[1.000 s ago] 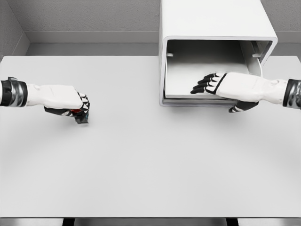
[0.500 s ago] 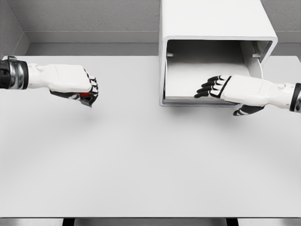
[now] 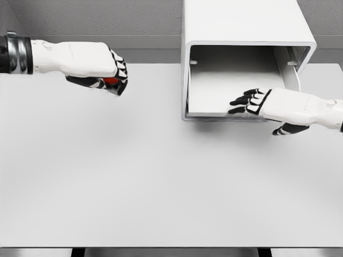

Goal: Slide open multi-storey tabletop storage cabinets and put open load switch and slide close multi-storey tabletop storage cabinets

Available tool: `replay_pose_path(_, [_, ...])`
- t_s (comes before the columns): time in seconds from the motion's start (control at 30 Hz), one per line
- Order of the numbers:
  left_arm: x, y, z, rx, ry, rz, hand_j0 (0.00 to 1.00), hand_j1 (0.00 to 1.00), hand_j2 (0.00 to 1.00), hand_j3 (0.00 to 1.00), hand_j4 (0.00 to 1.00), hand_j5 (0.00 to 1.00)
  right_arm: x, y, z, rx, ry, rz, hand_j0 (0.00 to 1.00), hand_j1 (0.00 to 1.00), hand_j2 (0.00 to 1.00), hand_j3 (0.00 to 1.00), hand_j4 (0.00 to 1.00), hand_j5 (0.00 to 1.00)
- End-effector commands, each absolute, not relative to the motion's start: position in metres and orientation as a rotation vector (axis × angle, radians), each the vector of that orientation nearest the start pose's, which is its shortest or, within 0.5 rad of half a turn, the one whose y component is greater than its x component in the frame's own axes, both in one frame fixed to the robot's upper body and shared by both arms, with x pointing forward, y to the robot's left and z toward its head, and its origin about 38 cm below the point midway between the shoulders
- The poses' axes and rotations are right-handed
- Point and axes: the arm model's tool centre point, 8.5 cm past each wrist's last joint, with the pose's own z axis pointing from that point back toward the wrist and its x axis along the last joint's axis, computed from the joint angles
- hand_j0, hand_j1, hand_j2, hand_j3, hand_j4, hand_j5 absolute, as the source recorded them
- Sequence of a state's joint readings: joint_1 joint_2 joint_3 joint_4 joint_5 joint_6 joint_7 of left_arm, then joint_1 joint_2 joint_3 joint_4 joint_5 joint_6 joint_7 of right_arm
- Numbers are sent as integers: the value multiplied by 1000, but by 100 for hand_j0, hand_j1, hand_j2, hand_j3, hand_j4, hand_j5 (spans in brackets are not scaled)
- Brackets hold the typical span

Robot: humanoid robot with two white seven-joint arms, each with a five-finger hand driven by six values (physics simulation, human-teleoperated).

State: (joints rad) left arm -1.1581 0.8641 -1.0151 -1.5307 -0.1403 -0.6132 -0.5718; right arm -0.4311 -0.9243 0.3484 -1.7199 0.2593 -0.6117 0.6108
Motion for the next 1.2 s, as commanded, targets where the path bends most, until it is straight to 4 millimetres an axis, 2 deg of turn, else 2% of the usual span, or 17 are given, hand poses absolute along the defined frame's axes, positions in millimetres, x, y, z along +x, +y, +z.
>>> replay_pose_path(0.0, [444,228,339,-396,1909,2831,38,38,38,38,38,38,380,-322,284,587,2219,-2834,100,100,100,100,100,100])
replay_pose_path(0.07, [444,227,346,-393,1928,2815,38,38,38,38,38,38,380,-327,295,601,2282,-2784,100,100,100,100,100,100])
replay_pose_path(0.13, [443,225,349,-379,1945,2800,38,38,38,38,38,38,379,-330,298,608,2275,-2788,100,100,100,100,100,100])
replay_pose_path(0.27, [444,194,352,-308,1954,2734,38,38,38,38,38,38,363,-367,311,675,2487,-2693,100,100,100,100,100,100])
replay_pose_path(0.4, [440,167,370,-246,1984,2643,38,38,38,38,38,38,354,-385,317,734,2564,-2647,100,100,100,100,100,100])
replay_pose_path(0.53, [436,156,393,-204,2031,2573,38,38,38,38,38,38,347,-387,299,688,2570,-2706,100,100,100,100,100,100])
replay_pose_path(0.6, [433,132,394,-149,2018,2530,38,38,38,38,38,38,343,-394,297,713,2581,-2714,100,100,100,100,100,100])
replay_pose_path(0.7, [428,111,397,-103,2009,2486,38,38,38,38,38,38,338,-401,297,746,2596,-2715,100,100,100,100,100,100])
replay_pose_path(0.77, [425,100,399,-82,2003,2463,38,38,38,38,38,38,331,-415,299,819,2624,-2702,100,100,100,100,100,100])
replay_pose_path(0.9, [419,60,396,-48,1918,2439,38,38,38,38,38,38,315,-434,286,878,2684,-2722,100,100,100,100,100,100])
replay_pose_path(0.93, [420,46,391,-27,1901,2442,38,38,38,38,38,38,310,-438,279,878,2689,-2752,94,94,94,94,94,94])
replay_pose_path(0.97, [422,35,385,-3,1892,2451,38,38,38,38,38,38,308,-440,275,873,2688,-2770,85,85,85,85,85,85])
replay_pose_path(1.0, [427,30,381,7,1900,2466,38,38,38,38,38,38,307,-440,272,868,2681,-2786,67,67,67,67,67,67])
replay_pose_path(1.03, [435,30,380,0,1913,2485,38,38,38,38,38,38,305,-439,268,852,2680,-2803,56,56,56,56,56,56])
replay_pose_path(1.1, [439,25,379,4,1919,2493,38,38,38,38,38,38,305,-437,262,819,2671,-2831,55,55,55,55,55,55])
replay_pose_path(1.17, [445,20,376,-6,1921,2507,38,38,38,38,38,38,305,-428,243,742,2602,-2931,55,55,55,55,55,55])
